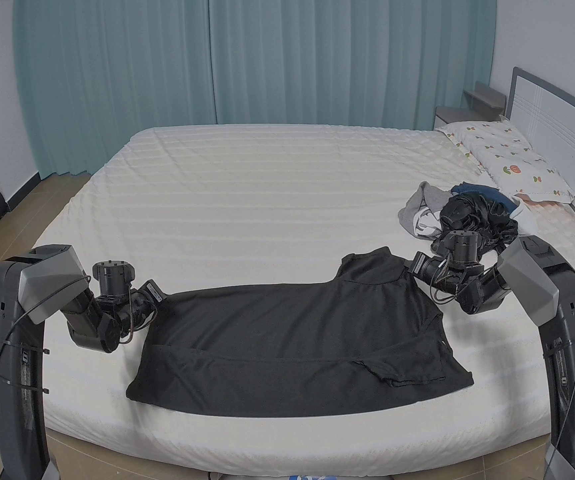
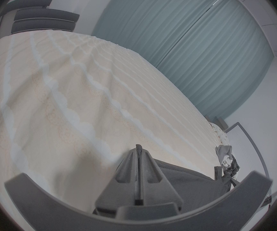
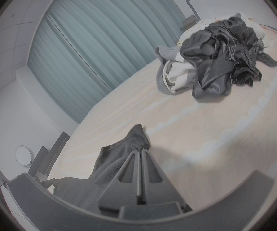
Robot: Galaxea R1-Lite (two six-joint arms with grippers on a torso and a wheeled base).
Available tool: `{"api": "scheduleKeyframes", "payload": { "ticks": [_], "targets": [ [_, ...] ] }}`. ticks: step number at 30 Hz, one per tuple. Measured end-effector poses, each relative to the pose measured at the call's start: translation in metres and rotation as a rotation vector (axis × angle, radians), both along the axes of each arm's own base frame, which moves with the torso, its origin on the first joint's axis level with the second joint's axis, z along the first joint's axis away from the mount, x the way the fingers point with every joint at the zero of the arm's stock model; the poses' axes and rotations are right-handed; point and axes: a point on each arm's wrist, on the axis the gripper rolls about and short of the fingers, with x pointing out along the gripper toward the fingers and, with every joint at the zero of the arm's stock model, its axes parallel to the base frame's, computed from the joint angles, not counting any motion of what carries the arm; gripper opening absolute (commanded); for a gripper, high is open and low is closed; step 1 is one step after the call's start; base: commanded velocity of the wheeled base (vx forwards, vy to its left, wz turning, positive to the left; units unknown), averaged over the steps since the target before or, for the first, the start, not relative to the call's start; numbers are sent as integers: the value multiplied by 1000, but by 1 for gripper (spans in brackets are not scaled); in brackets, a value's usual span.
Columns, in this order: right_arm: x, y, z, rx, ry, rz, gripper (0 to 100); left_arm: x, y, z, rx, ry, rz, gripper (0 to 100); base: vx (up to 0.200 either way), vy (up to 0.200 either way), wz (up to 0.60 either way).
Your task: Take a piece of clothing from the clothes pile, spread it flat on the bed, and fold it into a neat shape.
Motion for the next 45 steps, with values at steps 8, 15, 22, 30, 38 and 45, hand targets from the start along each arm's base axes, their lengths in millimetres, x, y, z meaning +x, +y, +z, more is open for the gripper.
{"api": "scheduleKeyframes", "payload": {
  "ticks": [8, 15, 22, 30, 38, 45],
  "targets": [
    [-6, -9, 13, 15, -76, -15, 0, 1, 1, 7, 0, -17, 2, 0, 0, 0, 0],
    [-11, -14, 28, 31, -122, -8, 0, 0, 8, 20, -1, -46, 18, 0, 0, 0, 0],
    [-21, -18, 33, 35, -129, -3, 0, -1, 11, 27, 0, -87, 23, 0, 0, 0, 0],
    [-37, -30, 43, 52, -115, 35, 0, -8, 11, 35, 0, -125, 11, 0, 0, 0, 0],
    [-48, -33, 44, 49, -106, 39, 0, -12, 11, 39, 15, -140, 3, 0, 0, 0, 0],
    [-57, -38, 43, 46, -81, 38, 0, -16, 11, 37, 33, -132, -4, 0, 0, 0, 0]
  ]
}}
